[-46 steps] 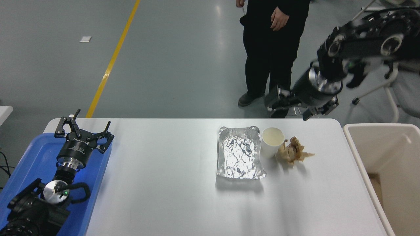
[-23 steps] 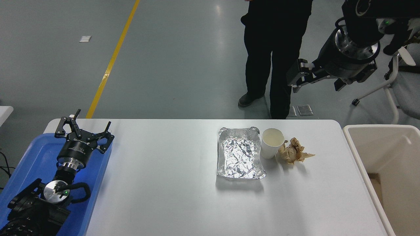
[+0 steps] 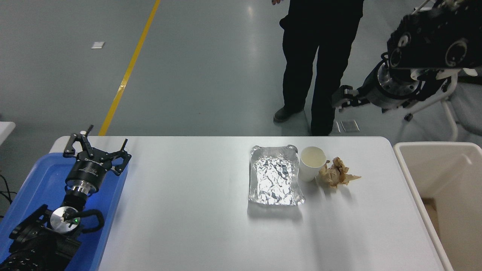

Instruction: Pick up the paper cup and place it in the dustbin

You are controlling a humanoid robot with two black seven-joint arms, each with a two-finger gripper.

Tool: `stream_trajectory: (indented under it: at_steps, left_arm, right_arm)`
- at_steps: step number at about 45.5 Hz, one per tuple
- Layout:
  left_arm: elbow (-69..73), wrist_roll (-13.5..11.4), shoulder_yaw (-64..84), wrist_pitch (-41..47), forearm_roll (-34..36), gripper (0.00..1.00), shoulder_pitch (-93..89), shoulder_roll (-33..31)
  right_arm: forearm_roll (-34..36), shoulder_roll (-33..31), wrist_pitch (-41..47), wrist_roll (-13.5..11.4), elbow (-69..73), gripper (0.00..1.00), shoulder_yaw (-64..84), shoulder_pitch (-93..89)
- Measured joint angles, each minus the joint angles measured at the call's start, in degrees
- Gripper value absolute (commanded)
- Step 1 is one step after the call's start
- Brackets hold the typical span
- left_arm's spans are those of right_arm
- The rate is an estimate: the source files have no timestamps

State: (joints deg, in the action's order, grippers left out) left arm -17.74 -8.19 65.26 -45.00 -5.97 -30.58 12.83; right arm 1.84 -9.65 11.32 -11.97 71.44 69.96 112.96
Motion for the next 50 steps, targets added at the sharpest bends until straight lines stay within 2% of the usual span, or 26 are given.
stream_trajectory:
  at_steps: [4,17,39,44,47,50]
  left_arm:
    - [0.0,0.0,0.0,0.0,0.0,0.99,0.0,0.0]
    - [0.0,0.0,0.0,0.0,0.0,0.99,-0.1,0.0]
    - [0.0,-0.1,0.1,0.0,0.0,0.99,-0.1,0.0]
    - [0.0,-0.1,0.1,0.0,0.0,0.99,-0.1,0.0]
    - [0.0,-0.1,0.1,0.0,0.0,0.99,-0.1,0.0]
    - [0.0,-0.1,0.1,0.0,0.0,0.99,-0.1,0.0]
  right_arm:
    - [0.4,0.4,-2.8,0.0,-2.4,0.84,-0.3,-4.7]
    - [0.9,1.8,-8.0,0.1,-8.9,0.84,-5.0,-16.8]
    - [1.1,4.0,-10.0,0.1,-18.8,0.83,-16.9,-29.6]
    - [1.1,4.8,-10.1,0.1,-21.1,0.72,-17.9,-31.5]
    - [1.1,5.1,-10.1,0.1,-21.9,0.52,-18.5,-32.3]
    - [1.1,5.4,-10.2,0.1,-22.5,0.43,-18.9,-32.8]
